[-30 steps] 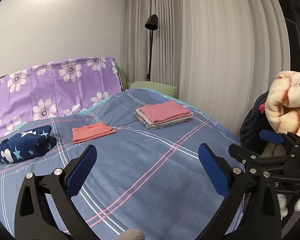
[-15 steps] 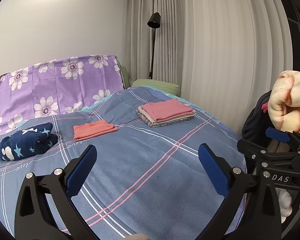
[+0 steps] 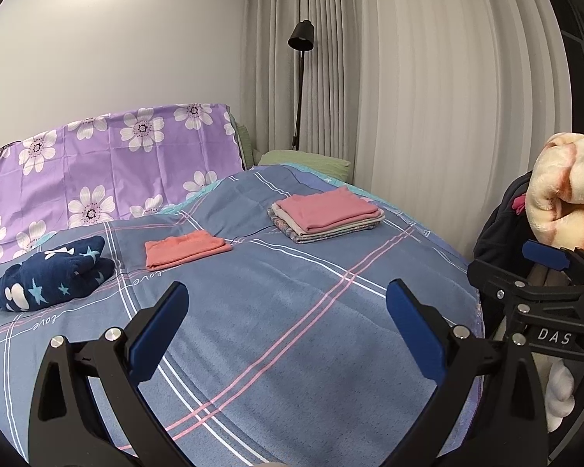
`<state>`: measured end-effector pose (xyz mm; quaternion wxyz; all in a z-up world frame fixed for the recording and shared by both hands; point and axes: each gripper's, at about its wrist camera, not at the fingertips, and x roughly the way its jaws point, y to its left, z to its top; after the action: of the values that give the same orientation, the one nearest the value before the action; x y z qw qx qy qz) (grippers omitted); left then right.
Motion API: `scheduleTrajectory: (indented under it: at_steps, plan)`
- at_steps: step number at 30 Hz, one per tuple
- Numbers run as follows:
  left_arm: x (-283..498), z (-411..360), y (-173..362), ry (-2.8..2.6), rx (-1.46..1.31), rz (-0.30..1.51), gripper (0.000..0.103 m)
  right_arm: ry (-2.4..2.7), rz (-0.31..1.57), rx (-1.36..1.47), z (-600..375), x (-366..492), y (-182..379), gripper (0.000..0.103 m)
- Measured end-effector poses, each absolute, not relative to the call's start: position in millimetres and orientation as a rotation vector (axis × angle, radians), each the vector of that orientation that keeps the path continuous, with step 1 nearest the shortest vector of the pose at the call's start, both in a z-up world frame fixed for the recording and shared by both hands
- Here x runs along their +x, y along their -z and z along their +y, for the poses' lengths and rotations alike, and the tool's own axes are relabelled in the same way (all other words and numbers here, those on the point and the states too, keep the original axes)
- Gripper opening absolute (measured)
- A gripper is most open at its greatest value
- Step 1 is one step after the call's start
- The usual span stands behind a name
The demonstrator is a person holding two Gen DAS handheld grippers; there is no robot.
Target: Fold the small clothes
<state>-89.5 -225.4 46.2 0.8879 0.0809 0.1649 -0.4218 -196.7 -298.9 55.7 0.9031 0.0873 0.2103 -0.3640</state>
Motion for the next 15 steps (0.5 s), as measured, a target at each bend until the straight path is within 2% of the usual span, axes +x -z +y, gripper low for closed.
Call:
scheduleTrajectory:
  at_steps: [15]
  plan:
    - [-85.9, -221.3, -48.5, 0.866, 0.168, 0.35, 0.101, 0.749, 0.434, 0.169, -297.4, -195.1, -56.9, 0.101]
